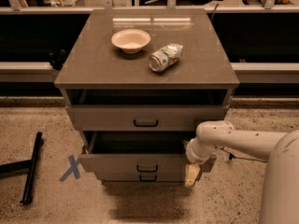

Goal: Open middle drawer

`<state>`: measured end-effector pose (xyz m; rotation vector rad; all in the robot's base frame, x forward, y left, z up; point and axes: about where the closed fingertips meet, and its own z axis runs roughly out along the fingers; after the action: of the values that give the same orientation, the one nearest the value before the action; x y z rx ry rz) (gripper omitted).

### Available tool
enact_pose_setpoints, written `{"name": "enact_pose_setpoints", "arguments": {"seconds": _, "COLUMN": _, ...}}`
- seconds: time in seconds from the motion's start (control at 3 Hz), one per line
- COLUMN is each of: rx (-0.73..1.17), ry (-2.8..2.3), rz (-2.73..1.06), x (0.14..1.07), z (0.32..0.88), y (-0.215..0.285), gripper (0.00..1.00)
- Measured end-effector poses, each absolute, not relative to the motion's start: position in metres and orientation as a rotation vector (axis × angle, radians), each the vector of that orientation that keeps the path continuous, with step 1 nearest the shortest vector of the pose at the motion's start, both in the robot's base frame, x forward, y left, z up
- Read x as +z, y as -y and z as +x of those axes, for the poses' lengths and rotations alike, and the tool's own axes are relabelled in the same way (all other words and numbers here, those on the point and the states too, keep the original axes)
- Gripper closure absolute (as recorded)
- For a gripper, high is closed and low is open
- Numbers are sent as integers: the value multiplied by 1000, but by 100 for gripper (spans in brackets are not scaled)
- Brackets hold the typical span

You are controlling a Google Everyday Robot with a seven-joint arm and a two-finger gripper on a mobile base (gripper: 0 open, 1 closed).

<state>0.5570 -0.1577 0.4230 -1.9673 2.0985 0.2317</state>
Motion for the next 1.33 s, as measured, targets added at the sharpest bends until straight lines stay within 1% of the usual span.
{"name": "enact_pose_setpoints", "arguments": {"seconds": 0.33, "rx": 330, "ry": -2118, "rz": -2014, "x": 408, "z": 543, "y": 156, "gripper": 0}}
{"name": "enact_pose_setpoints", "arguments": {"seconds": 0.67, "rx": 381, "ry": -2134, "rz": -2038, "x": 401, "z": 532, "y": 158, "gripper": 16}}
{"name": "enact_pose_setpoints", "arguments": {"seconds": 1.0, "rx": 373, "ry": -2133, "rz": -2041, "x": 408, "z": 523, "y": 162, "gripper": 40}}
{"name": "enact_pose_setpoints", "arguments": {"seconds": 1.33, "rx": 333, "ry": -2114, "rz": -2040, "x": 418, "z": 512, "y": 166, "gripper": 71}}
